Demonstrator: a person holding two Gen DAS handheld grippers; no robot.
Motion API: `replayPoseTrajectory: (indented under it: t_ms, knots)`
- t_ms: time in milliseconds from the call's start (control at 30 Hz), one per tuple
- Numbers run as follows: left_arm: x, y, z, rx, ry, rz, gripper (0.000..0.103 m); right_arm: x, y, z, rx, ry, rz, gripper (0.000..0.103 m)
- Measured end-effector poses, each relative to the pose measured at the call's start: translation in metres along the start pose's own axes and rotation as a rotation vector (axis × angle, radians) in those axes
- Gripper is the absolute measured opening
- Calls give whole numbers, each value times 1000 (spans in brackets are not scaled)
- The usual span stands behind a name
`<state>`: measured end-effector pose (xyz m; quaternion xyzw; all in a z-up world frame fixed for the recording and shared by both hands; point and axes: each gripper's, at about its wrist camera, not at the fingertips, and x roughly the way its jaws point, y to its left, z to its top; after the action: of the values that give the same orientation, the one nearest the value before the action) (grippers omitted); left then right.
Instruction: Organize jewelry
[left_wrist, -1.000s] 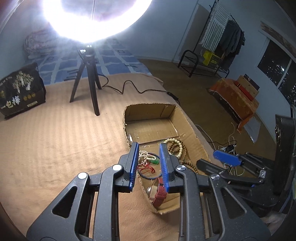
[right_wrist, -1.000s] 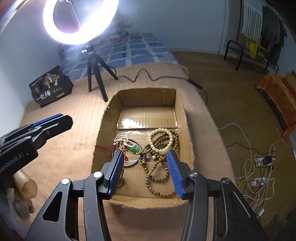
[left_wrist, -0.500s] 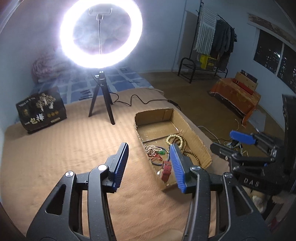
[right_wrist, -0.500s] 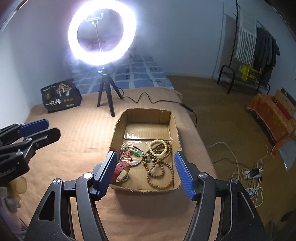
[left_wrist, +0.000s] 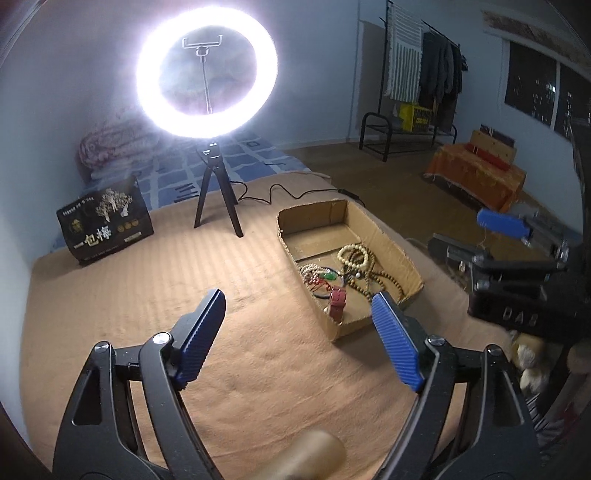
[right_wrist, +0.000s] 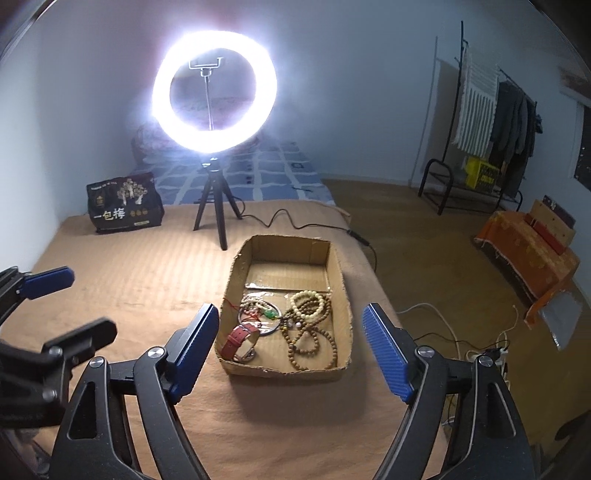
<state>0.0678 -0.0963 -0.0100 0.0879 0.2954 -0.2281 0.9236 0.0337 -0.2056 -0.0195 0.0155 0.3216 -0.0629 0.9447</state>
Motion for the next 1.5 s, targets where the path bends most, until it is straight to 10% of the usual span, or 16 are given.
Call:
replayPoseTrajectory:
  t_ms: [233, 1500]
  knots:
    - [-2, -4, -9, 12, 0, 40, 102, -1, -3, -1, -3, -10, -14, 80]
    - [-5, -1, -9, 19, -15, 84, 103, 1, 0, -4, -15, 1, -6, 80]
